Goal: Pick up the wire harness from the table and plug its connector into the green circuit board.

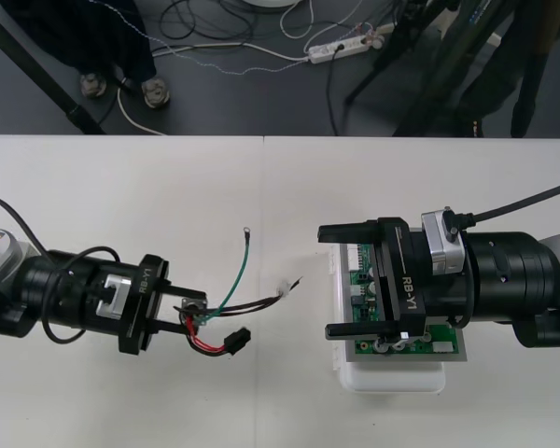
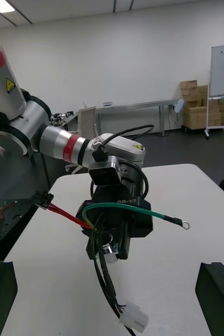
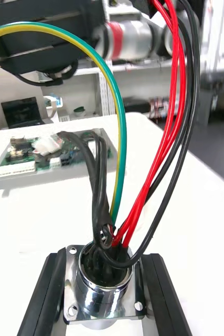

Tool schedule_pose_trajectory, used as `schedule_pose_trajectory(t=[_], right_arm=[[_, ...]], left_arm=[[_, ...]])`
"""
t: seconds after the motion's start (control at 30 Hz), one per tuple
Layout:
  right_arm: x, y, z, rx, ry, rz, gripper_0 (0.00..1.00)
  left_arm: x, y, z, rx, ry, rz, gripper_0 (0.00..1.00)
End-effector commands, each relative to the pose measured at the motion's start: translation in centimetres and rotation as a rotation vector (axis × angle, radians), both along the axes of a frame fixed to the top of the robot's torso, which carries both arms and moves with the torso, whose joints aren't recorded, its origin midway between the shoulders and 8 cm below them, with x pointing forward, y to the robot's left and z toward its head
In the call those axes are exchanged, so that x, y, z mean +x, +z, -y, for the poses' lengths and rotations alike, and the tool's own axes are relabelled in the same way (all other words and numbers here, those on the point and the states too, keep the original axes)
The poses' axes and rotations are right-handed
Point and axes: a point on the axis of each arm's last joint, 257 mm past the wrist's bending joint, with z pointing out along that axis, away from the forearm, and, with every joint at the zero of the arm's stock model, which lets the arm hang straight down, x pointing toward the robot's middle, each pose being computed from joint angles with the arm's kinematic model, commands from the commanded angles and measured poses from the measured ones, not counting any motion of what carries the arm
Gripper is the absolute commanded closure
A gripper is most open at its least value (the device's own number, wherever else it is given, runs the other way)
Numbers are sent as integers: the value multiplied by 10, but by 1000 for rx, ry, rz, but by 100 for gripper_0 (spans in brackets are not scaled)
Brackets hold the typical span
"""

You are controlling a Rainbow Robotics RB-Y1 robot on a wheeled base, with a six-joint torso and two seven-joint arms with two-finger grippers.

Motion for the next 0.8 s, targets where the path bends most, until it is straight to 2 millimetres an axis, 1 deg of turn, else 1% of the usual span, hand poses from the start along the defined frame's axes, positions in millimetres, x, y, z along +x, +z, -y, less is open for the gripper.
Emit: schedule_pose_trajectory(t=[0.03,0.13,0.3,0.33,0.53,0.63,0.8], right_arm=[[-1,16,4,-6,10,34,0],[-1,16,4,-6,10,32,0],[-2,18,5,-1,13,23,0],[-2,19,5,2,14,23,0],[-5,22,6,12,23,12,0],[-5,23,8,14,25,9,0],[-7,23,8,11,31,9,0]], left_arm=[[-32,9,22,-26,-45,-97,100],[-44,10,32,-16,-49,-131,100],[-74,16,46,-21,-64,-238,100],[-77,17,46,-20,-63,-250,100],[-110,27,55,-13,-76,-387,100],[-122,32,59,-11,-82,-448,100],[-134,40,65,-12,-84,-531,100]])
